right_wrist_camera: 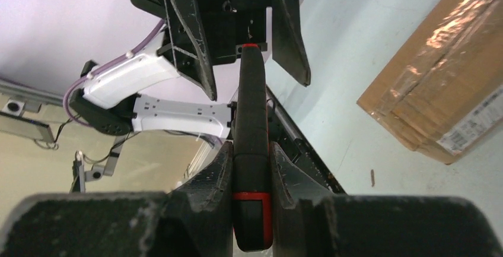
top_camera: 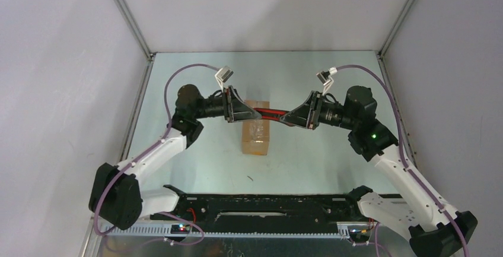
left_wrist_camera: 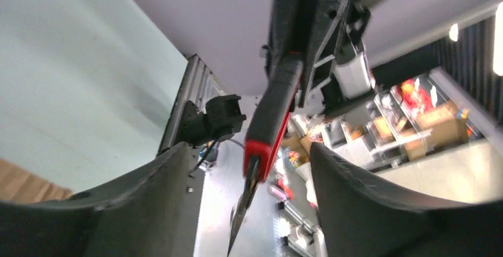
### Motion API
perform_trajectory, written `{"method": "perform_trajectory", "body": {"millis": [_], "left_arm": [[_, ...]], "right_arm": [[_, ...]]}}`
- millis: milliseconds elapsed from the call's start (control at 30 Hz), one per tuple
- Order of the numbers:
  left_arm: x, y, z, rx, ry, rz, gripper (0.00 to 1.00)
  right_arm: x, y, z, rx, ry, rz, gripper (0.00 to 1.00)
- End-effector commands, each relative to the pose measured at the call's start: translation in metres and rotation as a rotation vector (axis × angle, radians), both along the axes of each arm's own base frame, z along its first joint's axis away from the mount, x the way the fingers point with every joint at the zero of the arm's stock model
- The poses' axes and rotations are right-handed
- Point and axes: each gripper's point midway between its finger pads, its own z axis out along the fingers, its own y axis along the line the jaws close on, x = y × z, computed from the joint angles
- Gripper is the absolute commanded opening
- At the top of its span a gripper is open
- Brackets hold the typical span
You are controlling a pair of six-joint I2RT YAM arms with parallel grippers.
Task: Unpack the express box
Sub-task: Pick up the knife at the center of the board.
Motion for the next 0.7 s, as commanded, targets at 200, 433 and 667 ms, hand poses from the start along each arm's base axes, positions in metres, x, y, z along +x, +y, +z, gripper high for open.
{"method": "perform_trajectory", "body": {"millis": [200,433,667], "left_arm": [[0.110,0.076,-0.051,0.434,0.087,0.690,0.99],[0.209,0.105,-0.116,0.719,0.305,0.967,0.88],[0.249,0.091,-0.180,0.839,0.449,0.987,0.74]], "right_arm": [[0.033,-0.054,-0.023,-0.225,-0.011,-0.343,0.00],[0.044,-0.079,-0.050,-0.477,-0.017,-0.551,0.00],[0.052,-0.088,-0.071,-0.692,-0.049,-0.631,0.00]]}}
